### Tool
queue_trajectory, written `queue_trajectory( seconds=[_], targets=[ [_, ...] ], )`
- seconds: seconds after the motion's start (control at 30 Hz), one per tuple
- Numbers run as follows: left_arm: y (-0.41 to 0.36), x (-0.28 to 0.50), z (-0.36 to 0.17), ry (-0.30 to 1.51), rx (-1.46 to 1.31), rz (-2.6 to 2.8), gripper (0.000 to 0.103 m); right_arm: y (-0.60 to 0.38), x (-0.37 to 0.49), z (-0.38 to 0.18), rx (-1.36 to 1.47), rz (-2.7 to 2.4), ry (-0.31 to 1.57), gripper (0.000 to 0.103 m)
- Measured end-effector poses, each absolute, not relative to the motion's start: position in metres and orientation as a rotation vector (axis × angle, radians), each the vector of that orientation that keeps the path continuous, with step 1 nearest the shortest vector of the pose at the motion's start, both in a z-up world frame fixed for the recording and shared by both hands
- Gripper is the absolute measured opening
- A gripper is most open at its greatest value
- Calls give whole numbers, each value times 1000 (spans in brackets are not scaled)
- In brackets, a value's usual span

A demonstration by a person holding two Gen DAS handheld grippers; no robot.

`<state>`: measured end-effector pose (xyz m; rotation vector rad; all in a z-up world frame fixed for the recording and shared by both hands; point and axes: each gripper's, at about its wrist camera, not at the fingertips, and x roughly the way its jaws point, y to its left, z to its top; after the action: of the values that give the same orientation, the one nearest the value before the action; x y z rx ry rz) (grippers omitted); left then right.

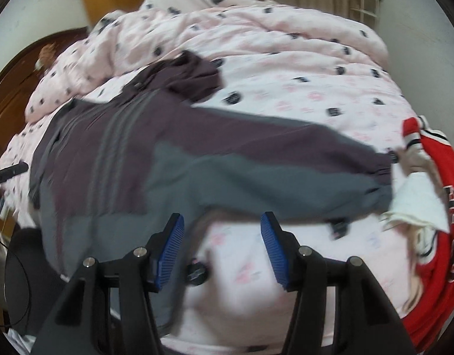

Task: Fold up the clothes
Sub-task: 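Lower the jacket onto the duvet and open both tools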

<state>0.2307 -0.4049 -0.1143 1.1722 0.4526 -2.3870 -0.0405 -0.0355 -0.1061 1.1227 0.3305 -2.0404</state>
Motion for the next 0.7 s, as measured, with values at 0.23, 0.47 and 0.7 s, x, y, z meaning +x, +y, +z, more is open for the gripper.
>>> queue_trajectory(
  seconds=[0.23, 0.47, 0.7],
  targets=[
    [-362, 220, -140, 234, 1309, -2361, 52, -49, -6, -111, 1128, -1970, 344, 56],
    [-354, 205, -155, 163, 1310, -2346, 52, -49, 7, -112, 1137, -1947, 344, 56],
    [-375, 216, -146, 300, 1193, -2374, 14, -44, 14, -114, 1145, -1932, 351, 56]
  ],
)
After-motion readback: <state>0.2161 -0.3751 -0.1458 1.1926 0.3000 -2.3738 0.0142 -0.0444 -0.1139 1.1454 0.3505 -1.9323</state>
